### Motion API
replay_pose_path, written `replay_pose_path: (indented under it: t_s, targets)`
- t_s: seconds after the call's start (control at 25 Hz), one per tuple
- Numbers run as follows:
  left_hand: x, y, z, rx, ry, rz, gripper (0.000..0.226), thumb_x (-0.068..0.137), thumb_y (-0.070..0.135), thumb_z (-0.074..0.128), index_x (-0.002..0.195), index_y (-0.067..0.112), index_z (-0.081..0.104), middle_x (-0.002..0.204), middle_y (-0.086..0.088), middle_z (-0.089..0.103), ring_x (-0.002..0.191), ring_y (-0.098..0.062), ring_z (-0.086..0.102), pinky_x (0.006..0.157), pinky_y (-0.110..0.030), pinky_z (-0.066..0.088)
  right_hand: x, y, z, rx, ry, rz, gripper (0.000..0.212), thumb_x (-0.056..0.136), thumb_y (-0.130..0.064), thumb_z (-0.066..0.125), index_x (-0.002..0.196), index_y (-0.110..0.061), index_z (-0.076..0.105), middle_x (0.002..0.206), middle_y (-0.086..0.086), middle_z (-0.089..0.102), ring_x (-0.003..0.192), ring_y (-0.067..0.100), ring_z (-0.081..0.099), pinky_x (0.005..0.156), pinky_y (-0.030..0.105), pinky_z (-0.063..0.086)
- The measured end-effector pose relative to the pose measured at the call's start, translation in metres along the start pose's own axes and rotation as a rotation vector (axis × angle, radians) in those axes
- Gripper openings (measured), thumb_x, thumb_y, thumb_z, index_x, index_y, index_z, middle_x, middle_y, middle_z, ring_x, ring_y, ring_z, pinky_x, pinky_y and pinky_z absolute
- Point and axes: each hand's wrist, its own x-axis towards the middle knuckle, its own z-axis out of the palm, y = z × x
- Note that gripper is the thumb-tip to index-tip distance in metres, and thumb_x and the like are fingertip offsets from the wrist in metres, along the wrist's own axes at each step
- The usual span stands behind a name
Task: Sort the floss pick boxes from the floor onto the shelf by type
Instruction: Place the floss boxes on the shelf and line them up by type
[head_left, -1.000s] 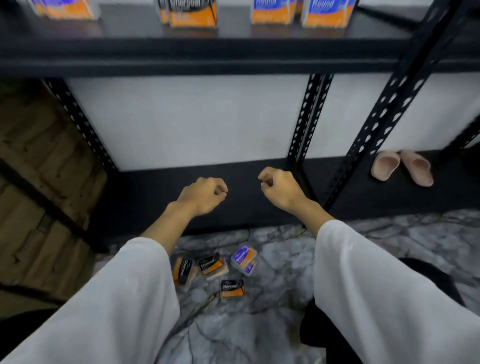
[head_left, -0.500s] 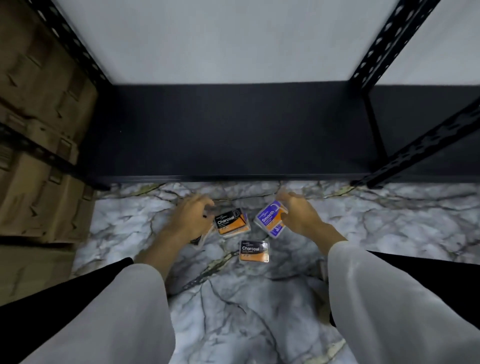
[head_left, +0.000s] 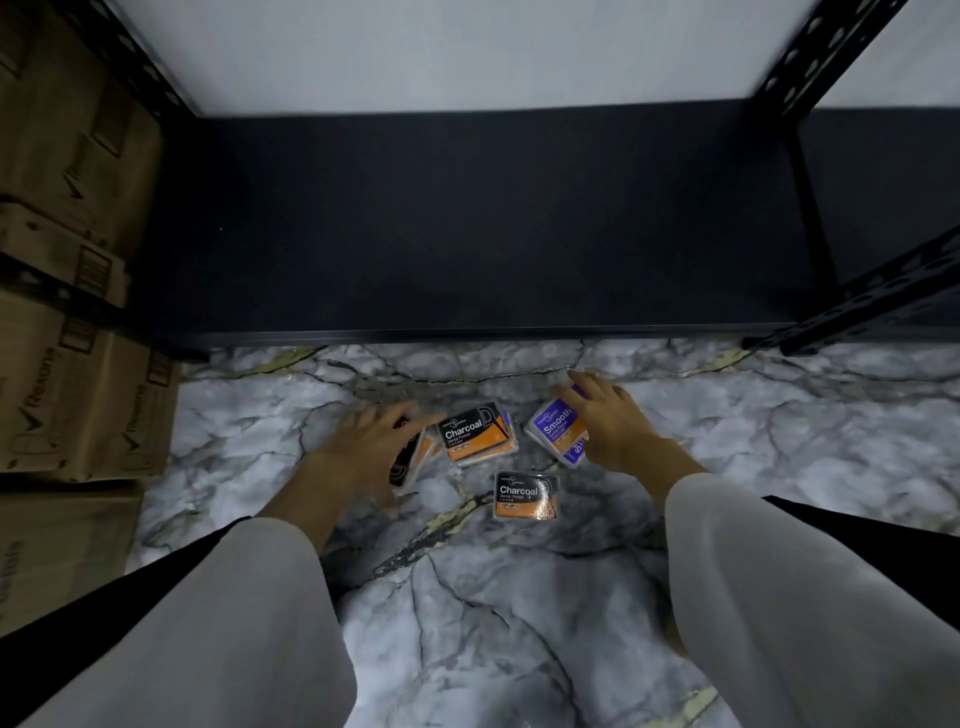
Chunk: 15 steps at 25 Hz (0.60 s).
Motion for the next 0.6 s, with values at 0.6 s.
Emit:
replay_pose_path:
  t_s: [0.6]
  targets:
    - [-0.017, 0.006, -0.018, -0.529, 0.220, -0.061, 0.103, 0.060, 0.048, 0.083, 0.140, 0.036, 0.020, 0.130, -0.004, 0.028, 0.116, -0.025, 0.047, 0.093, -0.038, 0.050, -0.016, -0.012, -0.009, 0.121, 0.156, -0.016, 0.060, 0.077, -0.038, 0.068, 0.124, -0.014, 0.039, 0.130, 0.006, 0.050, 0.118, 0.025, 0.047, 0.101, 0.033, 0.034]
